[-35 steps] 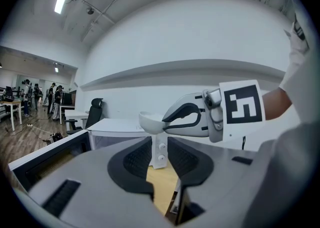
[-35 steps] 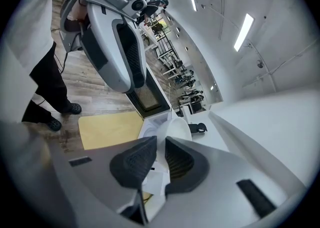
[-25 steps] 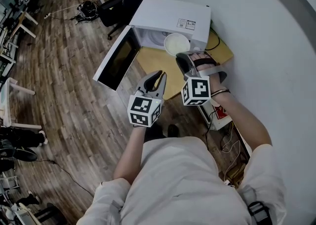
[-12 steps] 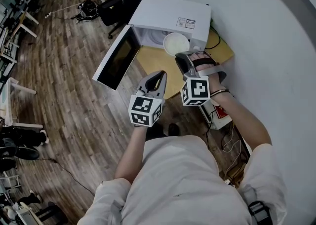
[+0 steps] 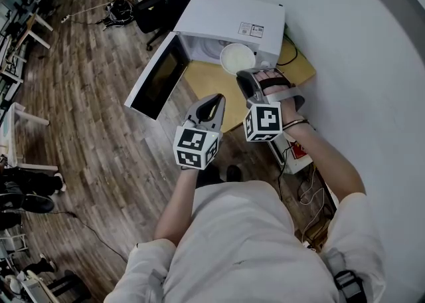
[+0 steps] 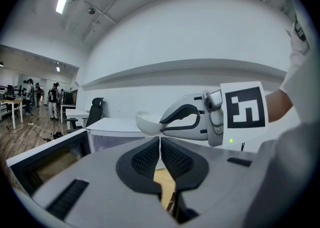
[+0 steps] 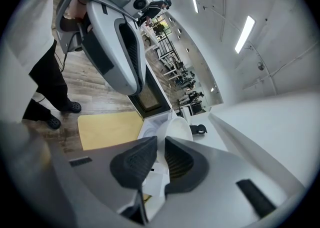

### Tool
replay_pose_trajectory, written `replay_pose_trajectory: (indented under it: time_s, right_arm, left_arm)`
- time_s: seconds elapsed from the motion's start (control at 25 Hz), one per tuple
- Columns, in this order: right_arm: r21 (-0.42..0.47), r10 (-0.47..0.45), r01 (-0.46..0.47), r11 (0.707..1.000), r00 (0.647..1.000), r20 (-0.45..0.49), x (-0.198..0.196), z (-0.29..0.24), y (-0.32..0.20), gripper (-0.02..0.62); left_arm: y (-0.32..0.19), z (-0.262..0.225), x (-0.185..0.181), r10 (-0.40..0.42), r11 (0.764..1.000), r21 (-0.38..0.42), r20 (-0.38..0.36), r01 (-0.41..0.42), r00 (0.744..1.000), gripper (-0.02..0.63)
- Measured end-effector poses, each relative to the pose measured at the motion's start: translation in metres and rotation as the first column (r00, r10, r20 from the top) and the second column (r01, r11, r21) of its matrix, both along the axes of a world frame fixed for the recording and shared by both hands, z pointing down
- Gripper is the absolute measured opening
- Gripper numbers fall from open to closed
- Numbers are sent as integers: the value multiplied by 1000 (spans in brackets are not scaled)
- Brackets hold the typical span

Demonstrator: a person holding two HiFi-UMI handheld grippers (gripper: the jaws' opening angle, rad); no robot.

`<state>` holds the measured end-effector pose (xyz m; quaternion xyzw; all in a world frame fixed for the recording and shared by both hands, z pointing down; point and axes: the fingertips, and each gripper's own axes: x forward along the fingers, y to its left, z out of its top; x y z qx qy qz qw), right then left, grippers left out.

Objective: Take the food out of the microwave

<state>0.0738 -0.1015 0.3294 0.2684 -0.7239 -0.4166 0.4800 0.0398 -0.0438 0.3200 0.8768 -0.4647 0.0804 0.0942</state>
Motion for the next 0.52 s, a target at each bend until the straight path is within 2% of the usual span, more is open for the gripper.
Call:
replay_pose_trajectory:
  time_s: [0.52]
  right_arm:
    - [5,5,-5,1000,1000,-4,0,0,-3,48]
  left_arm:
    - [-2,1,0,6,1000,0,-2,-6,1000,14]
